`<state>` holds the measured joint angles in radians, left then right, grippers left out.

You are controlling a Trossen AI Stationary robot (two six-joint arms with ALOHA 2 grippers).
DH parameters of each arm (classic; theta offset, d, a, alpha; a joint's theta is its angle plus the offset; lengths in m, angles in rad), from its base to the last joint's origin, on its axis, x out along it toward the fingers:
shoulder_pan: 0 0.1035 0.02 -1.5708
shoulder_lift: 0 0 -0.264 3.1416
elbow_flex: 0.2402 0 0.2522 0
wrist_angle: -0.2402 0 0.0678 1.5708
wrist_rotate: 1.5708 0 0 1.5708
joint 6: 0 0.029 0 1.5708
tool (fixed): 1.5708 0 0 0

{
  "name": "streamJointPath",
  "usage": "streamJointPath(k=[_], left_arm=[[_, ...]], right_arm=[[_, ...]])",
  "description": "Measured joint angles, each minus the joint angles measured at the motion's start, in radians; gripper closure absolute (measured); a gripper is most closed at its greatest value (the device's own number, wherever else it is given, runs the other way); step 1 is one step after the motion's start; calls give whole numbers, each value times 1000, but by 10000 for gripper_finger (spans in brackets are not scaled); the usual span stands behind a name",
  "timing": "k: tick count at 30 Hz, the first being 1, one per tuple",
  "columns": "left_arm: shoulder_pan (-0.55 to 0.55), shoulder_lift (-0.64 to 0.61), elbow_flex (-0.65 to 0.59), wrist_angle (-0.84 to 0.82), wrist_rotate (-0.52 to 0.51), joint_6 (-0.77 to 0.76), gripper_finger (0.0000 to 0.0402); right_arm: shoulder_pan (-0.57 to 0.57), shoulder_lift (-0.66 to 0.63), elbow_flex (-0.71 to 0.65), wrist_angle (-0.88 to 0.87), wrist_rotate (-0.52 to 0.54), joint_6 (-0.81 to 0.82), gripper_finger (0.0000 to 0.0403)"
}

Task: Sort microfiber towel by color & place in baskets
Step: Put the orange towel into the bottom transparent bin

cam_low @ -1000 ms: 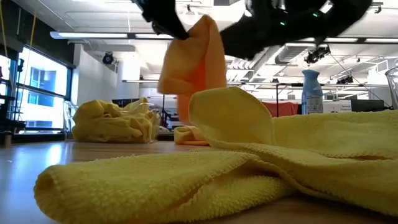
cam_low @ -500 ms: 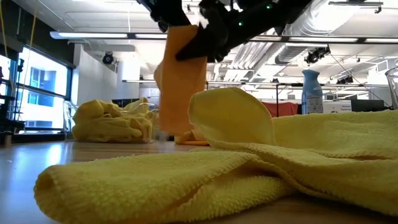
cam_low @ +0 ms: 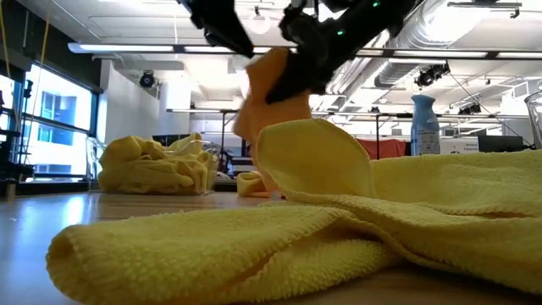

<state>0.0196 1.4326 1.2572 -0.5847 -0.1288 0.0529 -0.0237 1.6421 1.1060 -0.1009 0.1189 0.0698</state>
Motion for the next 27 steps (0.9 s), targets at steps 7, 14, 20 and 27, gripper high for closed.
streamJointPath(k=[7,14,20,27], left_arm=[[-12,-24,-134,46,1,-81,288],[-16,-128,-376,205,-1,-167,288],[-16,-241,-527,295,-15,-208,288],[-8,-372,-667,379,-35,-211,288]], right_arm=[[93,-153,-1,-262,167,180,388],[201,-357,-1,-517,236,456,398],[305,-514,-1,-805,209,820,399],[508,-581,-1,-995,192,1241,400]])
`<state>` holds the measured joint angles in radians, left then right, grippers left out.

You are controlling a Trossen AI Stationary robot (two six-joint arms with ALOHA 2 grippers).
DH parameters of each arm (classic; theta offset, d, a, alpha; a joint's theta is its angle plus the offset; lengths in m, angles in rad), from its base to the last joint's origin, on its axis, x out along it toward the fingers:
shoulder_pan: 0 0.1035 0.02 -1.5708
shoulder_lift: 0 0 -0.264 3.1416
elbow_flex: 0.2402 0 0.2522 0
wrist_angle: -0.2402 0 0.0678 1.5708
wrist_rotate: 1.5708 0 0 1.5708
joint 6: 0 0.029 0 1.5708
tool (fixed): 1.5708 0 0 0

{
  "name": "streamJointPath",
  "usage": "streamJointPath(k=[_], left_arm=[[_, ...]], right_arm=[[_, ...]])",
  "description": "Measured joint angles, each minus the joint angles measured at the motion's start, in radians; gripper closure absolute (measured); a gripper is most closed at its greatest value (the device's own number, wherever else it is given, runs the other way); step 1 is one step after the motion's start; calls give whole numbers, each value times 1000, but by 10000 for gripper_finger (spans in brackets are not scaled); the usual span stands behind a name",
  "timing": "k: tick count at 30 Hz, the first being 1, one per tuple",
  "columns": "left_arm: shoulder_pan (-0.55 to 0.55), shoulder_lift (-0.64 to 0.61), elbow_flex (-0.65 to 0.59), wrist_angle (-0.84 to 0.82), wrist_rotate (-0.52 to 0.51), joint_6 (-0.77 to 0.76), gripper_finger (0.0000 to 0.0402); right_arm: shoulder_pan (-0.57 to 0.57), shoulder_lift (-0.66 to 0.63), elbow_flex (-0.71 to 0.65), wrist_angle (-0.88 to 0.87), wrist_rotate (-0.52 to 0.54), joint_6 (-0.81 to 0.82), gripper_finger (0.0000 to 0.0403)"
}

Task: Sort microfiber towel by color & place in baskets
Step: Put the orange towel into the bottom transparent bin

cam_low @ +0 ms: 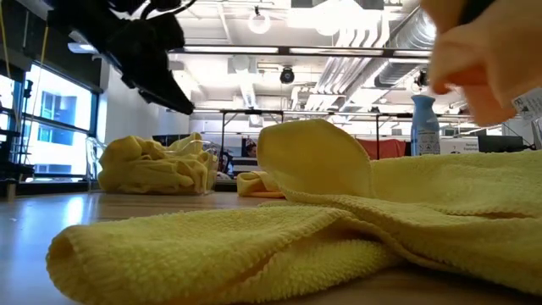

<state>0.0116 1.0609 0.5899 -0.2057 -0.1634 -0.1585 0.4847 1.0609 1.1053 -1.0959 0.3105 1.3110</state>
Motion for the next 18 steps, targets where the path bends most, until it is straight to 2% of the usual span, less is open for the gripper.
streamJointPath(k=[9,18], left_arm=[[6,-117,-55,-31,-8,-15,288],[6,-142,-55,-70,-8,-6,288]], right_arm=[[240,33,0,-36,-94,386,402],[399,201,0,-43,-205,654,402]])
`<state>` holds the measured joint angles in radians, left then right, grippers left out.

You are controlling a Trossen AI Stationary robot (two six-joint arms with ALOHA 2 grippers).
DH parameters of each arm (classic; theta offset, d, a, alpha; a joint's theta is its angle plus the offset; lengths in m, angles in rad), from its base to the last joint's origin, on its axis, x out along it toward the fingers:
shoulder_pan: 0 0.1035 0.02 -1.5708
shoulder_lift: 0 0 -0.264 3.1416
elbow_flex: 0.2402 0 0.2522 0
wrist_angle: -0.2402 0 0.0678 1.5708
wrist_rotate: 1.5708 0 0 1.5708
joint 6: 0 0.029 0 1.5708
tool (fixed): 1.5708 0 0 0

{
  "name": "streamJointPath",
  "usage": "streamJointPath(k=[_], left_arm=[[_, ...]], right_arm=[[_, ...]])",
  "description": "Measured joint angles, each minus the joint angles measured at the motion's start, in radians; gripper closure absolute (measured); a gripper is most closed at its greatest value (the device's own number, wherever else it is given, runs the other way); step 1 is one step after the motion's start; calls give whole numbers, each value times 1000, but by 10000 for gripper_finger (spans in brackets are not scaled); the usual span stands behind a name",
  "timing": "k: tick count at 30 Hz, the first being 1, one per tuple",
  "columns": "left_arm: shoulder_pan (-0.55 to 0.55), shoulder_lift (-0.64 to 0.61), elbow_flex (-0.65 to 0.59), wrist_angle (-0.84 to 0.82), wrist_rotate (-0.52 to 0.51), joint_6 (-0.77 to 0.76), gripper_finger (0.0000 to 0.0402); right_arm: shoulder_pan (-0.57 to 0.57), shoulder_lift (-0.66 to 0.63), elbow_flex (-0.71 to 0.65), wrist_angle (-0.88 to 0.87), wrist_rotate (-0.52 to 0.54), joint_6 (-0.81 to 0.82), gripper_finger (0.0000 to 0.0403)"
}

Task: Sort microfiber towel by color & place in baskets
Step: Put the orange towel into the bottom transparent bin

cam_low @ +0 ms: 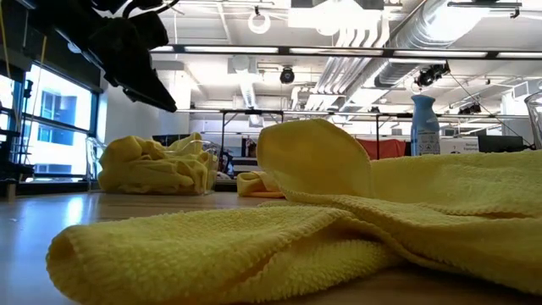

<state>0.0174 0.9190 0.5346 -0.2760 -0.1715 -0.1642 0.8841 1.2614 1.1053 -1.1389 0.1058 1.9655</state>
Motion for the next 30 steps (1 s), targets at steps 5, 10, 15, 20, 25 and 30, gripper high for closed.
streamJointPath(k=[5,10,15,20,25,30], left_arm=[[0,0,0,-8,0,-2,288],[0,0,0,-23,0,-15,288],[0,0,0,-39,0,-15,288],[0,1,0,-62,1,-18,288],[0,1,0,-69,1,-18,288],[0,1,0,-71,1,-18,288]], right_arm=[[27,90,-15,15,-5,81,402],[19,115,-145,193,-11,132,402],[19,111,-310,372,-54,213,402],[18,107,-428,496,-64,297,402],[-2,106,-446,474,-70,304,401],[-41,108,-447,429,-37,302,400]])
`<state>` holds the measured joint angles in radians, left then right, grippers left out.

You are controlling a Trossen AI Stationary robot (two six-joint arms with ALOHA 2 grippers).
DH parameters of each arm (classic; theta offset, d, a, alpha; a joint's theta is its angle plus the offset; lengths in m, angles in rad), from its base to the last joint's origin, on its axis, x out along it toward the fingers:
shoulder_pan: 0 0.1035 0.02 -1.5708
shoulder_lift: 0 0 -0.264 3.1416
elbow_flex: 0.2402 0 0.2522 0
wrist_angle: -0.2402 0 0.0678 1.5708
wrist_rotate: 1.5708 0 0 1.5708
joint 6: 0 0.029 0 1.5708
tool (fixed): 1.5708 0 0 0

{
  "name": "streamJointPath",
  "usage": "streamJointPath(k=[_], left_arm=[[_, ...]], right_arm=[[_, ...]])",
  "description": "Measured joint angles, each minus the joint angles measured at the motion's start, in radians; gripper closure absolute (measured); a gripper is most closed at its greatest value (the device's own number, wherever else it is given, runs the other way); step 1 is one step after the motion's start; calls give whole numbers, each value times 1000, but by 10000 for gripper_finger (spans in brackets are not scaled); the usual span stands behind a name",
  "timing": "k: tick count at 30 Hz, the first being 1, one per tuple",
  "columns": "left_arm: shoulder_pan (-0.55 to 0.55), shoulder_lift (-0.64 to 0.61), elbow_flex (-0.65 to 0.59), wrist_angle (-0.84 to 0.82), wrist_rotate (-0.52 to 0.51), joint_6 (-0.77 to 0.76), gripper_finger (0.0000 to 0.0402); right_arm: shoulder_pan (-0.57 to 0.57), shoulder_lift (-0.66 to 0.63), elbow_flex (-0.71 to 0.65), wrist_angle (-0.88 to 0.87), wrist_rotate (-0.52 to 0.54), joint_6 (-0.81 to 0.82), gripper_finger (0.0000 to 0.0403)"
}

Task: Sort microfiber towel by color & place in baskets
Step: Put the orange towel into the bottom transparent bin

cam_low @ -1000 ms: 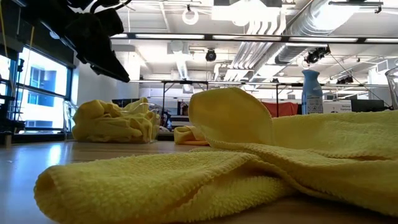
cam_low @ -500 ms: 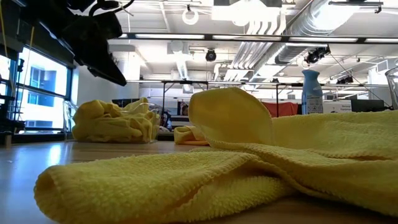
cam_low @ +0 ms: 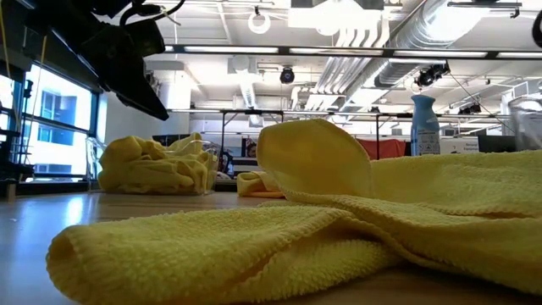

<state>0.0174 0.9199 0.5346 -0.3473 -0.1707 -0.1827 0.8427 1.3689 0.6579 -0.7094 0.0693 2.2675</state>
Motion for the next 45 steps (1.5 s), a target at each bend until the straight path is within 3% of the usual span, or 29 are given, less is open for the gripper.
streamJointPath(k=[13,24,30,36,40,45], left_arm=[[0,0,0,-11,0,1,288],[0,0,0,-24,0,-24,288],[0,0,0,-25,0,-25,288],[0,0,0,-26,0,-25,288],[0,0,0,-26,0,-25,288],[0,0,0,-26,0,-25,288]], right_arm=[[-59,4,14,-31,-5,-95,381],[-57,-11,377,-464,-2,-163,281],[-57,-12,548,-584,29,-194,248],[-57,-13,619,-678,18,-208,233],[-57,-14,616,-751,-67,-184,233],[-54,-14,608,-663,-40,-263,233]])
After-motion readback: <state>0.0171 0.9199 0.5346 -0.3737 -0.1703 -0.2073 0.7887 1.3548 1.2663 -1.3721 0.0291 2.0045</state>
